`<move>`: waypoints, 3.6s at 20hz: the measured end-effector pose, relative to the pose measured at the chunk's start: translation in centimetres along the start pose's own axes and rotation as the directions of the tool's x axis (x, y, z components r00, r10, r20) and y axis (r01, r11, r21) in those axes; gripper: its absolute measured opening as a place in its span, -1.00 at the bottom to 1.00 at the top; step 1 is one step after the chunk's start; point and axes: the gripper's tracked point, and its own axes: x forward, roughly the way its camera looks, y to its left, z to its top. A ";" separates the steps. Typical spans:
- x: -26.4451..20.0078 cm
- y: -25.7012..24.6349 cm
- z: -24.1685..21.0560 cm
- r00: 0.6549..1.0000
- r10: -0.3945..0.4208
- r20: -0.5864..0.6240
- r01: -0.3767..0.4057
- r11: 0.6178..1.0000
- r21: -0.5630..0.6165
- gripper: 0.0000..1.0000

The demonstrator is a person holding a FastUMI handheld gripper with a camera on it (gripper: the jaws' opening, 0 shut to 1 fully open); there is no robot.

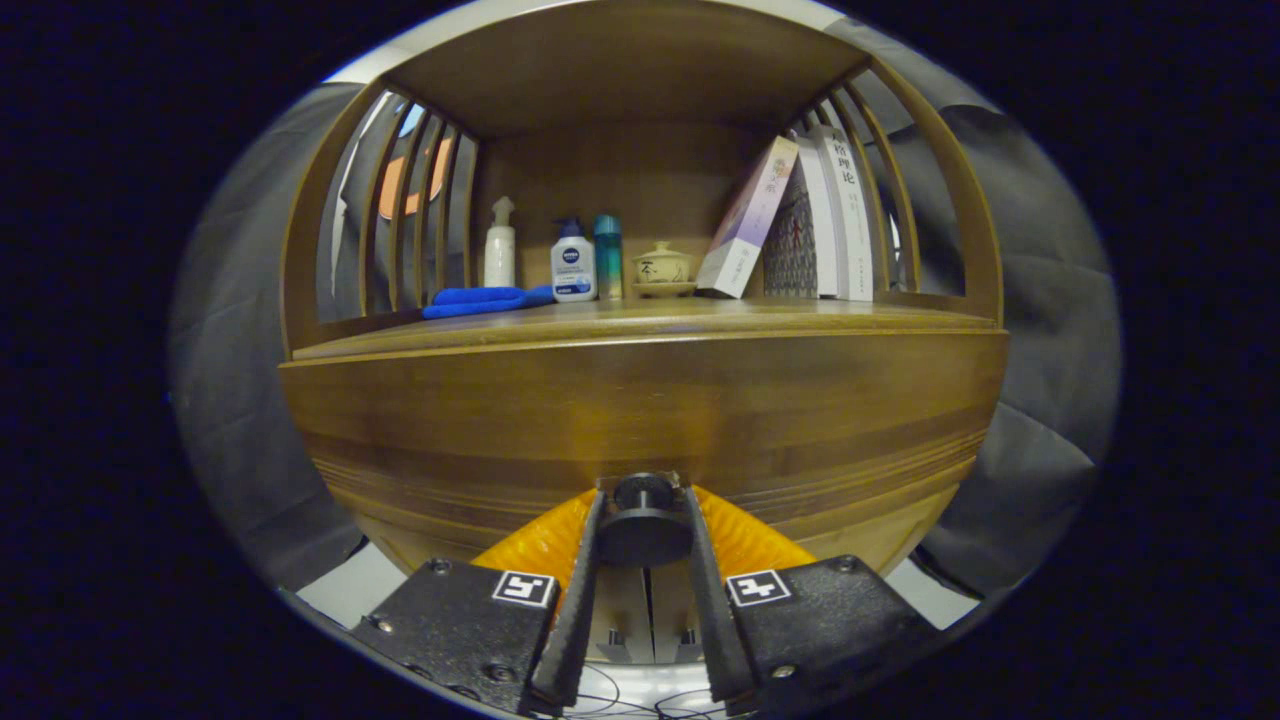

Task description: Pull open the drawer, take out the items inside it, and place them on the countertop above the cabinet.

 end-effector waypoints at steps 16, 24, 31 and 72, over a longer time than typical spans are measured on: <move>-10.6 -0.5 -3.4 0.997 0.046 -0.060 -0.047 0.999 -0.005 -0.23; -17.0 -1.1 -6.2 0.991 0.092 -0.100 -0.099 0.993 -0.065 -0.23; -20.9 -0.7 -8.3 0.981 0.150 -0.124 -0.162 0.982 -0.094 -0.23; -12.4 2.4 -1.0 0.610 0.204 -0.766 -0.276 0.960 0.036 0.58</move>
